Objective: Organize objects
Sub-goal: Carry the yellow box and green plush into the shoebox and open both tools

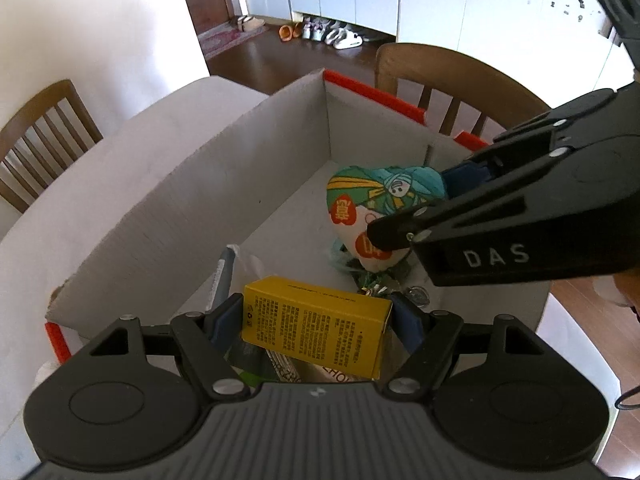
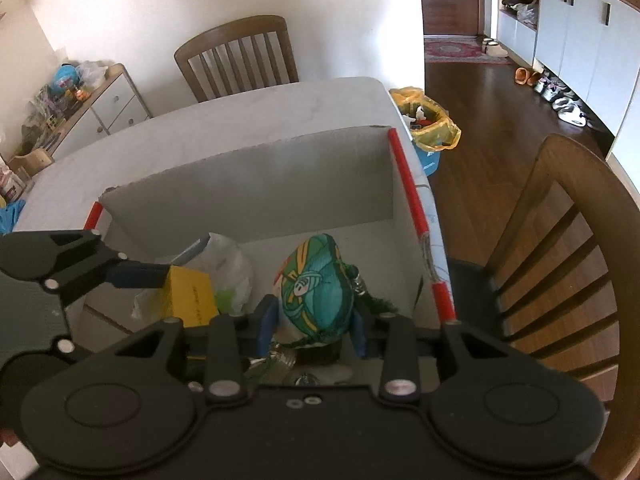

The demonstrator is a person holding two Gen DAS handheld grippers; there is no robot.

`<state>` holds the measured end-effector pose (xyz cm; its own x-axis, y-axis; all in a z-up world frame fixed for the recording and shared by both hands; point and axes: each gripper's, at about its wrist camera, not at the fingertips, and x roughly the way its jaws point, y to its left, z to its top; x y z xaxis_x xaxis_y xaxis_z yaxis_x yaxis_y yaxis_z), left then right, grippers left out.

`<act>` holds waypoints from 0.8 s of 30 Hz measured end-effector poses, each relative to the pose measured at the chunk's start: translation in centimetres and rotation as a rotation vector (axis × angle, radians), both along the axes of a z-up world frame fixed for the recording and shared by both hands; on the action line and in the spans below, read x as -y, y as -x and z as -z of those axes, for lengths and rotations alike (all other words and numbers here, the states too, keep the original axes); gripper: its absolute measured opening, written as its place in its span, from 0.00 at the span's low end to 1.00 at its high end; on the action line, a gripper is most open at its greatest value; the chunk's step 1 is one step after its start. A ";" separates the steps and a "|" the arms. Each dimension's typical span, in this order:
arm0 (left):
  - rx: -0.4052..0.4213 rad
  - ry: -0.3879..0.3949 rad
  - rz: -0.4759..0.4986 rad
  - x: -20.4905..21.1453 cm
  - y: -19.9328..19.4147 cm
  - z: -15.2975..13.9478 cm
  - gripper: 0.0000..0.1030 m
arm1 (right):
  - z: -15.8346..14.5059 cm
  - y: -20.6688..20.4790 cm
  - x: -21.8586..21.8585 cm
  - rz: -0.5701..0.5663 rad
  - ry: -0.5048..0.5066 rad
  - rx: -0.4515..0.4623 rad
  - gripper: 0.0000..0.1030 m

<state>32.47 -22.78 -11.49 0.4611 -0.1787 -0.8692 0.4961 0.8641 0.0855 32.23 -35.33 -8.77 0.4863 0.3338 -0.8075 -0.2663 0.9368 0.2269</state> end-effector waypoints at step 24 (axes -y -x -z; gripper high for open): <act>0.032 0.100 -0.062 -2.4 1.6 -1.0 0.77 | -1.9 2.0 1.2 -0.018 -0.007 0.020 0.56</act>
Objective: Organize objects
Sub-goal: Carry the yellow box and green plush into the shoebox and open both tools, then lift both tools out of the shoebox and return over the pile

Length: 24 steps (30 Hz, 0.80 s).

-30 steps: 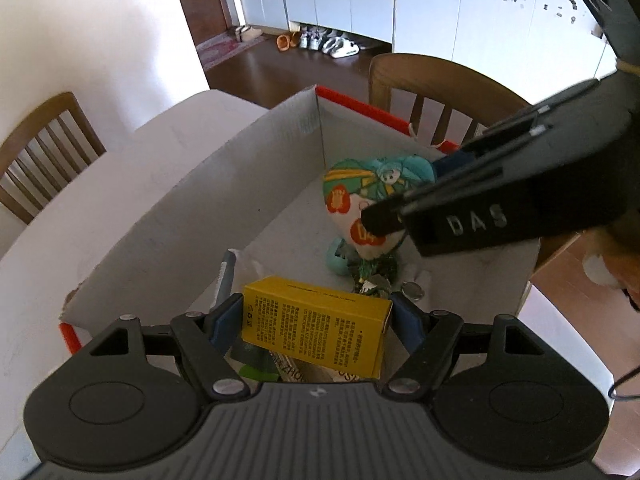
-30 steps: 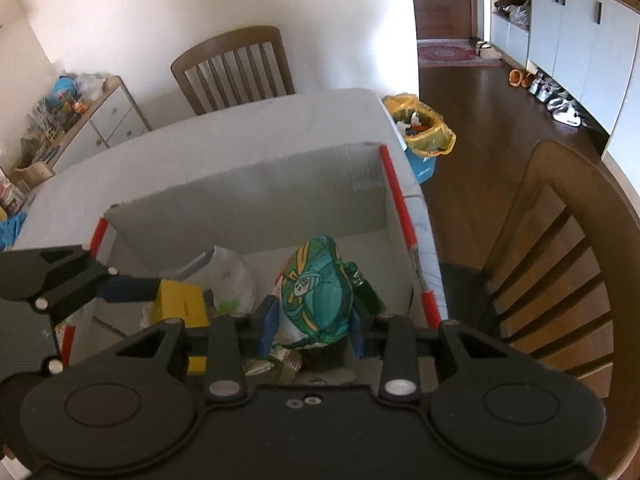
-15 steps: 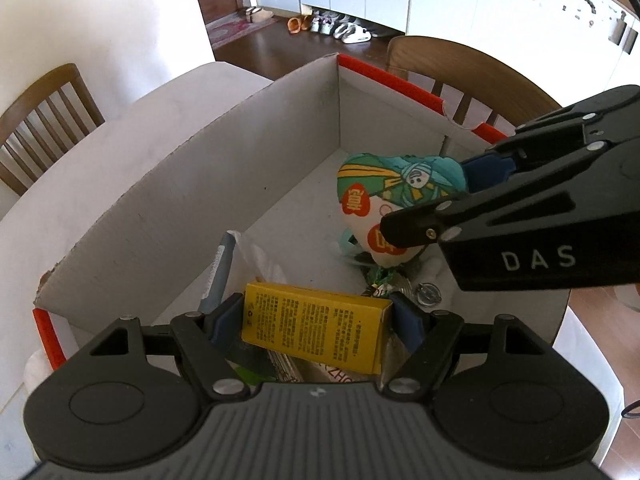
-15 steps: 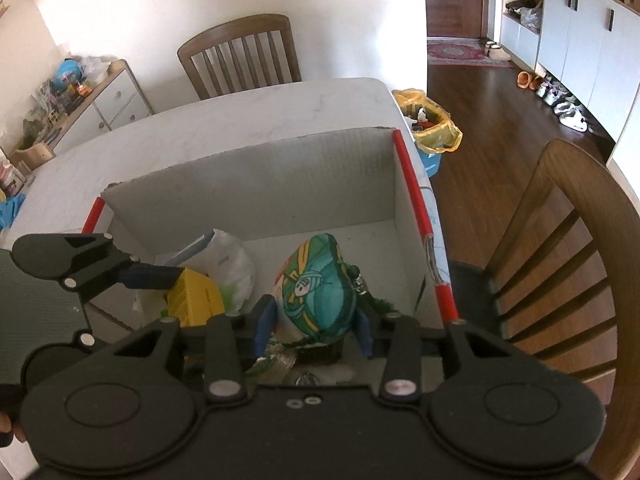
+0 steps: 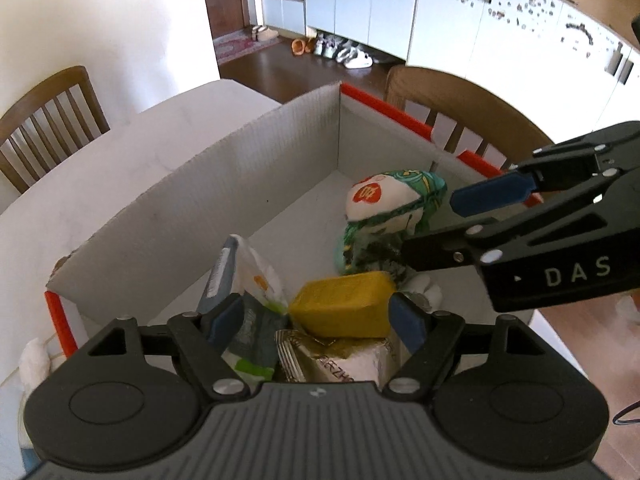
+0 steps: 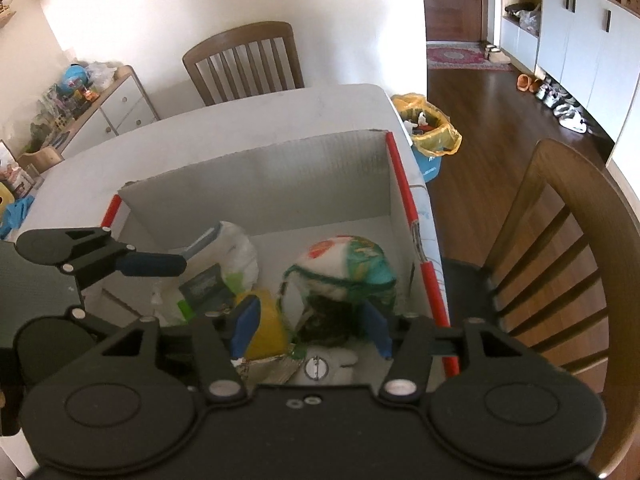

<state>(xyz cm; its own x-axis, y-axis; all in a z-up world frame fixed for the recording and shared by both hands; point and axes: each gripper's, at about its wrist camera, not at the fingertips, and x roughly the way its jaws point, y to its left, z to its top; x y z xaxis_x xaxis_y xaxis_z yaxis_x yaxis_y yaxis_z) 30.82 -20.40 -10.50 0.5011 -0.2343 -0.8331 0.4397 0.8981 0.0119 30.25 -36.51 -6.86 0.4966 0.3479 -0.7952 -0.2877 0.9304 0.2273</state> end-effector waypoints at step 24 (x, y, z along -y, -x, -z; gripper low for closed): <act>0.186 0.159 -0.105 -6.6 6.7 -7.2 0.77 | -6.1 6.5 -3.0 -0.034 -0.060 0.166 0.67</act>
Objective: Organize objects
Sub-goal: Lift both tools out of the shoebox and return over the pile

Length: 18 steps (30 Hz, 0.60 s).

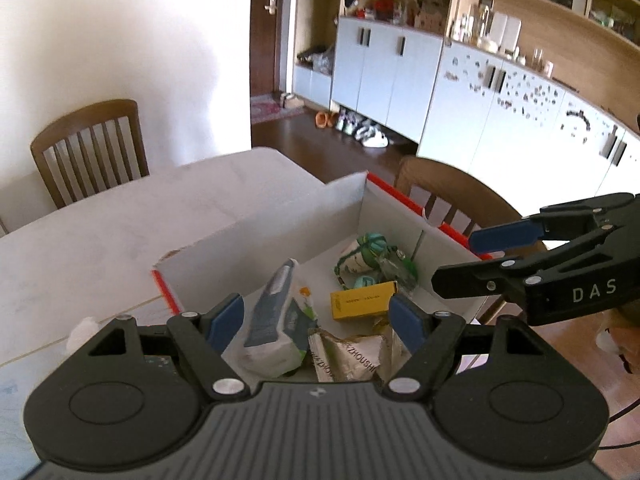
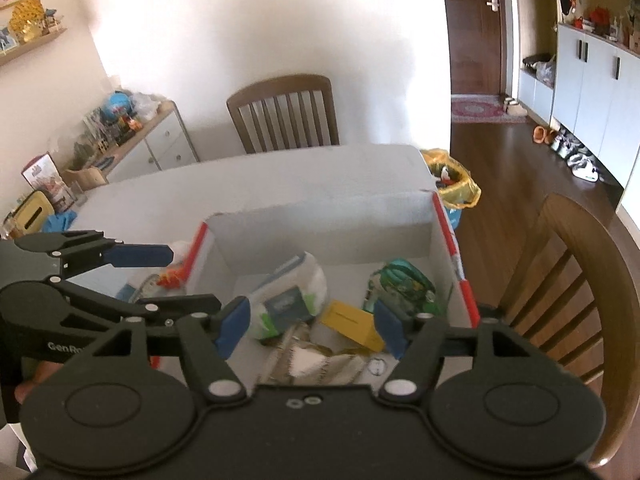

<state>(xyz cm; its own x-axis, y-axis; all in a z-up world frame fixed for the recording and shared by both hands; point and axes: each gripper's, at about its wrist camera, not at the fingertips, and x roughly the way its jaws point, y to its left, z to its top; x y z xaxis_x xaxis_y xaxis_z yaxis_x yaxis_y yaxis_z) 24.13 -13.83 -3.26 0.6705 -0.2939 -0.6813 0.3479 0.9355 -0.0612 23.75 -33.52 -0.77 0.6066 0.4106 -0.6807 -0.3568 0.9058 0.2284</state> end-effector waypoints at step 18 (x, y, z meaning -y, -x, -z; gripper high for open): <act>0.023 0.077 -0.084 -12.0 3.8 -1.6 0.86 | -1.3 4.4 -10.1 0.009 -0.012 0.073 0.95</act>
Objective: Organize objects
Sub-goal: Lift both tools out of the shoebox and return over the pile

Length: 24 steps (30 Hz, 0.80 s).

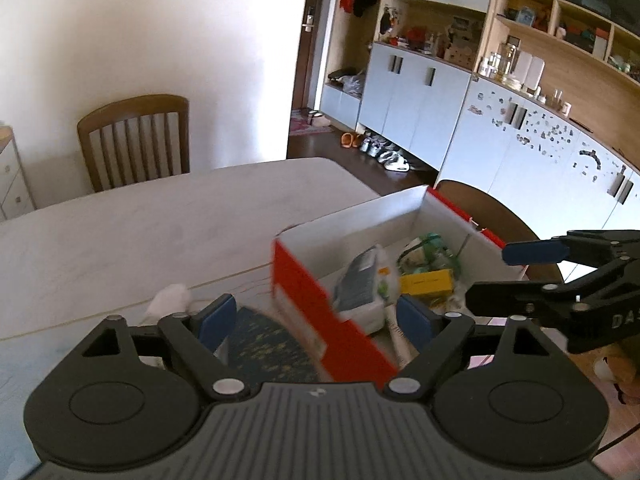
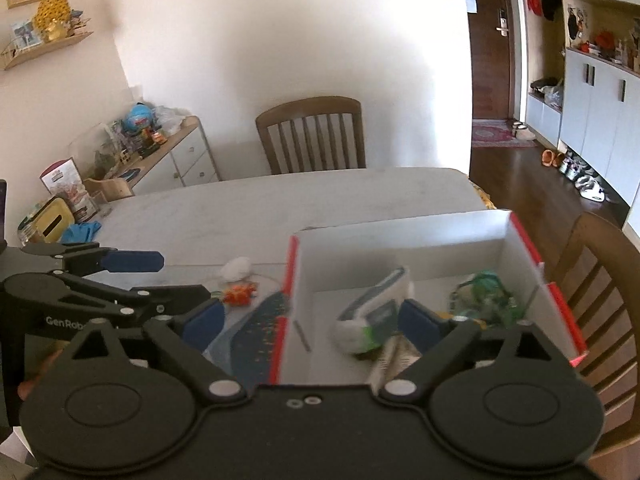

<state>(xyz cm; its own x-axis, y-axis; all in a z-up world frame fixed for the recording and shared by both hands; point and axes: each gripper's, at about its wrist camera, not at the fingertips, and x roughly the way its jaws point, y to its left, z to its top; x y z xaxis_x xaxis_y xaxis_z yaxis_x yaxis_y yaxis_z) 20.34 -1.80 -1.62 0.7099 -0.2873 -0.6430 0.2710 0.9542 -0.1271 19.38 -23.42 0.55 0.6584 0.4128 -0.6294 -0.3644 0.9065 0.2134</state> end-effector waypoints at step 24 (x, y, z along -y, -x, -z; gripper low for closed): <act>-0.039 -0.034 -0.071 -13.0 0.4 6.7 1.00 | 2.3 -1.6 -12.9 -0.016 0.064 -0.086 0.98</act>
